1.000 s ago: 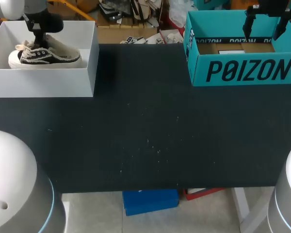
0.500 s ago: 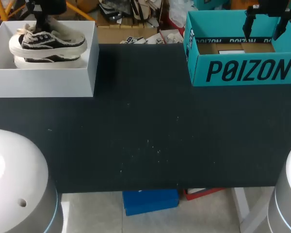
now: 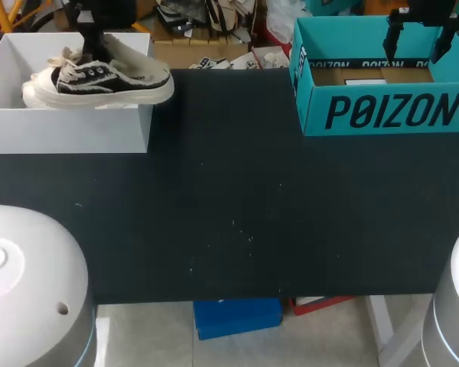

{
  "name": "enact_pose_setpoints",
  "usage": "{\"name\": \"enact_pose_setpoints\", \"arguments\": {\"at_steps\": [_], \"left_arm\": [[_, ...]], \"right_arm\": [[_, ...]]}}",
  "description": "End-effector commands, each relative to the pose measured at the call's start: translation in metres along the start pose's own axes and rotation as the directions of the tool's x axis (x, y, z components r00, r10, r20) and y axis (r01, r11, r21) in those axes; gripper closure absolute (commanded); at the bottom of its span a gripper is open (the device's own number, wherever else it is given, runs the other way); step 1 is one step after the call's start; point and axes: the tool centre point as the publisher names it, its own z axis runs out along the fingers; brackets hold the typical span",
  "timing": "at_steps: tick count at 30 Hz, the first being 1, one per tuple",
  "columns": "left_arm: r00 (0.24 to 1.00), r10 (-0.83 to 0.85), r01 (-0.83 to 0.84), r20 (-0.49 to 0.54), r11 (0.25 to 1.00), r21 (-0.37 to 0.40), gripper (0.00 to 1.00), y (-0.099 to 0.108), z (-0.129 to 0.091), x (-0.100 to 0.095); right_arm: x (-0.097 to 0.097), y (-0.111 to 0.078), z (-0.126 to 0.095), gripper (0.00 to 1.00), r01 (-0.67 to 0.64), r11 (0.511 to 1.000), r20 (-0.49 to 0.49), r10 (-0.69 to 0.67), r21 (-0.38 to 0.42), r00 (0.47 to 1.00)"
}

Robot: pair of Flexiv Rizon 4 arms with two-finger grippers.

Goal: Take the shoe out of the shoebox, open the shoe tongue, remove and reinsert the insole, then place the shoe into the shoebox

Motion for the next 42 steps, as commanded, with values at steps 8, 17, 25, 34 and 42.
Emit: {"name": "enact_pose_setpoints", "arguments": {"at_steps": [8, 17, 25, 34, 42], "left_arm": [[0.996, 0.036, -0.035, 0.086, 0.999, -0.018, 1.00, -0.080, 0.010, 0.119], [0.997, 0.071, -0.070, 0.034, 0.997, -0.031, 1.00, -0.135, 0.047, 0.147], [0.995, 0.096, -0.096, -0.004, 0.995, -0.036, 1.00, -0.166, 0.083, 0.151], [0.995, 0.094, -0.095, -0.029, 0.995, -0.038, 1.00, -0.192, 0.121, 0.148], [0.992, 0.116, -0.119, -0.053, 0.991, -0.064, 1.00, -0.213, 0.157, 0.155]], "right_arm": [[0.000, 0.000, 0.000, 0.00, 0.000, 1.000, 0.000, 0.000, 0.000, 1.000], [0.000, 0.000, 0.000, 0.00, 0.000, 1.000, 0.000, 0.000, 0.000, 1.000], [0.000, 0.000, 0.000, 0.00, 0.000, 1.000, 0.000, 0.000, 0.000, 1.000], [0.000, 0.000, 0.000, 0.00, 0.000, 1.000, 0.000, 0.000, 0.000, 1.000], [0.000, 0.000, 0.000, 0.00, 0.000, 1.000, 0.000, 0.000, 0.000, 1.000]]}}
